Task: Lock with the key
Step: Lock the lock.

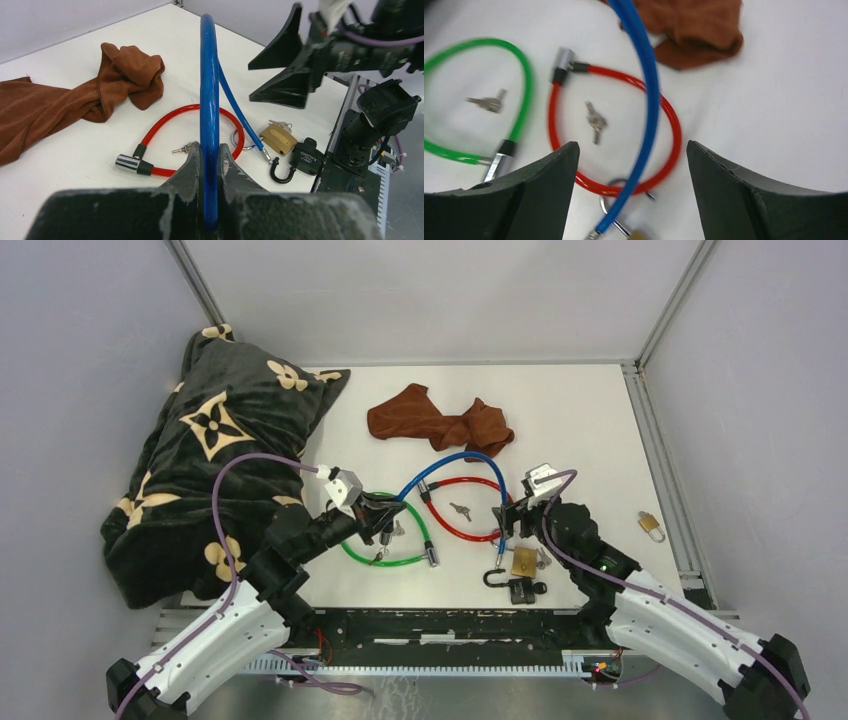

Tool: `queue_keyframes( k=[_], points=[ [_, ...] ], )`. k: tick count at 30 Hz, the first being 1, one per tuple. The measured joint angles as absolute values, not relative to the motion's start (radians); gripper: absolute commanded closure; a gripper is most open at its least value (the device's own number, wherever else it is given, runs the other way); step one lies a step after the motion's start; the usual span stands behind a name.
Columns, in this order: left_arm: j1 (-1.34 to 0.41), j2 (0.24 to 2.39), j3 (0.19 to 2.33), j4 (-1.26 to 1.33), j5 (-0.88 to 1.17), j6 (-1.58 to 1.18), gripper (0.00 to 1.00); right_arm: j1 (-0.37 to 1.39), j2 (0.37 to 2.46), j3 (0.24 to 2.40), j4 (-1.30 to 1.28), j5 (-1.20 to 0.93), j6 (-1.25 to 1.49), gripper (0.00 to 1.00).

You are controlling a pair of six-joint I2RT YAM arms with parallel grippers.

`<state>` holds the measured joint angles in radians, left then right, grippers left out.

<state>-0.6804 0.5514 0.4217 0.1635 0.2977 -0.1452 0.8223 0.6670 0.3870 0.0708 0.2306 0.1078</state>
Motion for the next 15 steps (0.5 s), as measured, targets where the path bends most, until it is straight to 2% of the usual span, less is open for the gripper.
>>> queue_keyframes(
  k=[2, 7, 15],
  points=[
    [-0.680, 0.551, 0.419, 0.168, 0.298, -0.145, 0.98, 0.742, 0.696, 0.339, 0.054, 0.241, 0.150, 0.19],
    [-0.680, 0.549, 0.418, 0.170, 0.298, -0.145, 0.98, 0.650, 0.830, 0.299, 0.054, 0.208, 0.215, 0.37],
    [-0.680, 0.535, 0.412, 0.178, 0.299, -0.146, 0.98, 0.614, 0.920, 0.256, 0.164, 0.122, 0.284, 0.40]
  ],
)
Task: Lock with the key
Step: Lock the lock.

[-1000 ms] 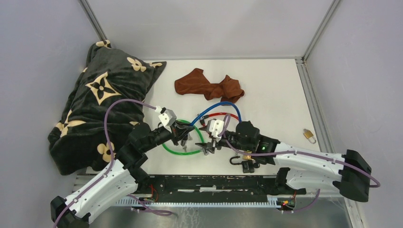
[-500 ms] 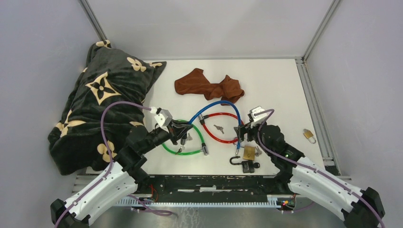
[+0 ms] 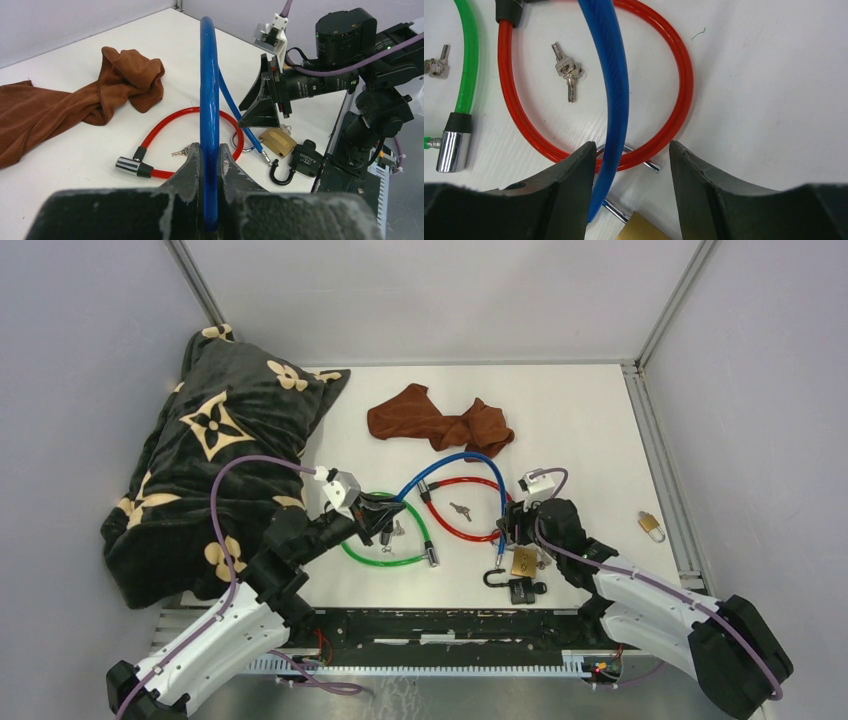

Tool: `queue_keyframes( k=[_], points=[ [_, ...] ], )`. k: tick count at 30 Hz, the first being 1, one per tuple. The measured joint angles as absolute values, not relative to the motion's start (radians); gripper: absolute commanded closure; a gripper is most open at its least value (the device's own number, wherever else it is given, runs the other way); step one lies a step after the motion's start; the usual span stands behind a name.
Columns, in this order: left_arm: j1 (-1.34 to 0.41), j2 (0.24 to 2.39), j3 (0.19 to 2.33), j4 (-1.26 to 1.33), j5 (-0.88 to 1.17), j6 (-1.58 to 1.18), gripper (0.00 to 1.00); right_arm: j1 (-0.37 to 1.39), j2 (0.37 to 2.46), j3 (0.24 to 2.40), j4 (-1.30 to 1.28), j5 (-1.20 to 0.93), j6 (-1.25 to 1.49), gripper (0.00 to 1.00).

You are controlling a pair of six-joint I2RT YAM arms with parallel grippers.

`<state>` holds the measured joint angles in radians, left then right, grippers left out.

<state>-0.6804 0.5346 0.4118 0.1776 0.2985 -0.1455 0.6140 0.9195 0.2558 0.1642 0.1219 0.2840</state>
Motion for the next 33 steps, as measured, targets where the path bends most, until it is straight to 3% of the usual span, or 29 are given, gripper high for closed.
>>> queue_keyframes(
  k=[5, 11, 20, 24, 33],
  points=[
    [-0.680, 0.535, 0.408, 0.182, 0.305, -0.146, 0.98, 0.613, 0.983, 0.246, 0.213, 0.084, 0.311, 0.50],
    [-0.680, 0.527, 0.403, 0.184, 0.316, -0.155, 0.98, 0.612, 1.033, 0.246, 0.256, 0.043, 0.337, 0.99],
    [-0.680, 0.506, 0.367, 0.191, 0.332, -0.155, 0.98, 0.606, 0.918, 0.303, 0.130, 0.045, 0.305, 1.00],
    [-0.680, 0.506, 0.337, 0.200, 0.351, -0.154, 0.87, 0.601, 0.838, 0.413, 0.057, 0.026, 0.272, 1.00],
    [-0.680, 0.528, 0.285, 0.263, 0.335, -0.150, 0.81, 0.622, 0.800, 0.720, 0.021, -0.029, 0.210, 1.00]
  ],
)
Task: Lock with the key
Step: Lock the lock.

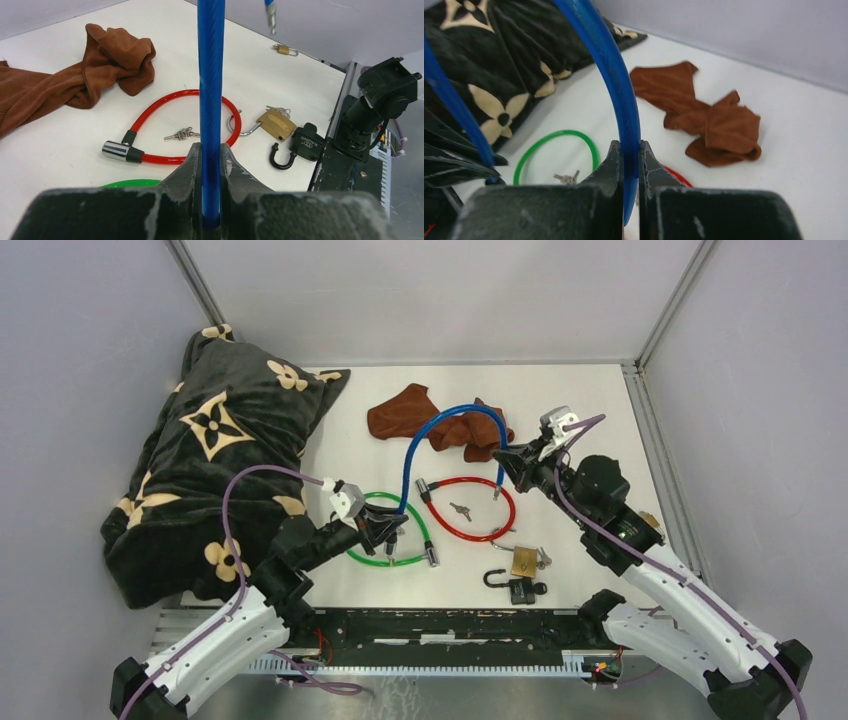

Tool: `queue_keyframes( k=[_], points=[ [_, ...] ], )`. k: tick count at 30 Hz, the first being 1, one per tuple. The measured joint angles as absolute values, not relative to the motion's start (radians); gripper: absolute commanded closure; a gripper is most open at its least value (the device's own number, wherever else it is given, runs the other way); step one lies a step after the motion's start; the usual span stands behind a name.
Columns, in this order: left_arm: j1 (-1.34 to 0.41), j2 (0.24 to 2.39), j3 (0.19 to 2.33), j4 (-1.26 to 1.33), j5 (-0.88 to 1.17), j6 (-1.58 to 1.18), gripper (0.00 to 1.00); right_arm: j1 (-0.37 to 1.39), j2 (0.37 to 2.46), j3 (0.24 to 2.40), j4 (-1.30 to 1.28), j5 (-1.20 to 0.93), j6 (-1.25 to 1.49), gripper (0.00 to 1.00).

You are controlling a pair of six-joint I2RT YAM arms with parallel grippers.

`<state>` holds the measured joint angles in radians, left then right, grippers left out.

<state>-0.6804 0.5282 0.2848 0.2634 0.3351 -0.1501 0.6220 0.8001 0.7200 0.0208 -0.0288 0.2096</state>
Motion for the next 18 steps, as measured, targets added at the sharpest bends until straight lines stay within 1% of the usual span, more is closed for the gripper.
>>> queue_keyframes(
  k=[5, 11, 15, 18],
  points=[
    [-0.680, 0.532, 0.252, 0.290, 0.285, -0.150, 0.70, 0.669, 0.849, 0.863, 0.030, -0.052, 0.164, 1.00],
    [-0.679, 0.513, 0.233, 0.305, 0.241, -0.152, 0.68, 0.694, 0.934, 0.995, 0.045, -0.079, 0.124, 1.00],
    [-0.673, 0.482, 0.221, 0.337, 0.205, -0.153, 0.57, 0.699, 0.969, 1.041, 0.050, -0.078, 0.109, 1.00],
    [-0.673, 0.464, 0.221, 0.356, 0.212, -0.149, 0.52, 0.707, 0.987, 1.061, 0.051, -0.066, 0.097, 1.00]
  ],
)
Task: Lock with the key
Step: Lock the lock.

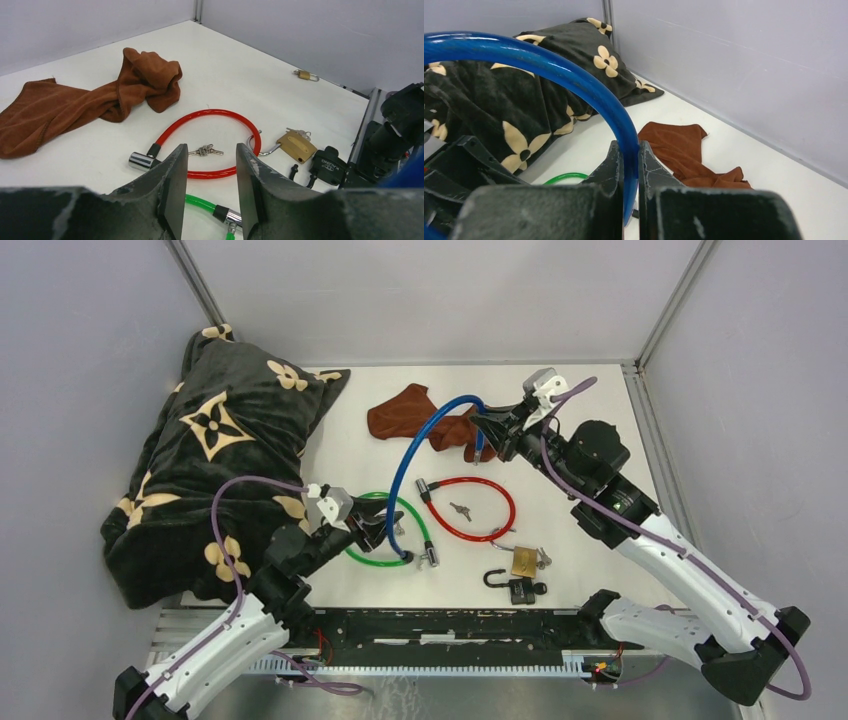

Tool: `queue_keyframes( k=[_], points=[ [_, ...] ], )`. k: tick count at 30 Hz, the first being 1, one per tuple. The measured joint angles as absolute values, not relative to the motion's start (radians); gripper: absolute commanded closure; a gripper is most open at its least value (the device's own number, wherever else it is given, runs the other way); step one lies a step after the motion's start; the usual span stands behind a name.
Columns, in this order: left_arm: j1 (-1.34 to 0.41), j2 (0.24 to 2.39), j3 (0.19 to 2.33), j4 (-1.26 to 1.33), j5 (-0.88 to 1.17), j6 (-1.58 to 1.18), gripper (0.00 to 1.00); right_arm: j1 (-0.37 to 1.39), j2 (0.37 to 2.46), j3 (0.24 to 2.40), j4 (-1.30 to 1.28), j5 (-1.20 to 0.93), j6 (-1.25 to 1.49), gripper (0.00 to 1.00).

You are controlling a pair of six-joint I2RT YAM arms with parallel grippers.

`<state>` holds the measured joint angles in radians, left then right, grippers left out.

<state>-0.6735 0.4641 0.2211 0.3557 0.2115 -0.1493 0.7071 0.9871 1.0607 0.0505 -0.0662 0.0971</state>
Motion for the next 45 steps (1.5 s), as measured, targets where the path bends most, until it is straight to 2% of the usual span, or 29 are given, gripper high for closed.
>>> queue_keyframes(
  k=[7, 12, 16, 24, 27, 31, 34, 36, 40, 42, 45],
  points=[
    [-0.673, 0.332, 0.221, 0.261, 0.260, -0.128, 0.43, 0.713, 1.043, 1.102, 0.035, 0.023, 0.027, 1.00],
    [-0.673, 0.269, 0.237, 0.202, 0.149, -0.120, 0.35, 0.713, 1.065, 1.130, 0.033, 0.048, 0.005, 1.00],
    [-0.673, 0.269, 0.262, 0.183, 0.064, -0.120, 0.34, 0.713, 1.064, 1.133, 0.035, 0.078, -0.005, 1.00],
    [-0.673, 0.278, 0.262, 0.186, 0.107, -0.126, 0.33, 0.713, 1.087, 1.159, 0.009, 0.172, -0.010, 1.00],
    [-0.673, 0.328, 0.247, 0.220, 0.161, -0.148, 0.26, 0.712, 1.098, 1.169, 0.001, 0.197, -0.010, 1.00],
    [-0.673, 0.459, 0.222, 0.301, 0.146, -0.193, 0.25, 0.712, 1.111, 1.185, -0.015, 0.203, -0.009, 1.00],
    [-0.673, 0.525, 0.201, 0.345, 0.052, -0.212, 0.29, 0.712, 1.112, 1.187, -0.019, 0.199, -0.008, 1.00],
    [-0.673, 0.530, 0.189, 0.368, -0.002, -0.212, 0.38, 0.713, 1.112, 1.187, -0.020, 0.190, -0.005, 1.00],
    [-0.673, 0.523, 0.189, 0.411, -0.035, -0.216, 0.83, 0.721, 1.112, 1.188, -0.025, 0.168, -0.001, 1.00],
    [-0.673, 0.521, 0.188, 0.427, -0.036, -0.223, 0.97, 0.731, 1.112, 1.189, -0.027, 0.162, -0.001, 1.00],
    [-0.673, 0.515, 0.187, 0.438, -0.034, -0.228, 0.98, 0.757, 1.113, 1.196, -0.029, 0.157, -0.001, 1.00]
  ],
)
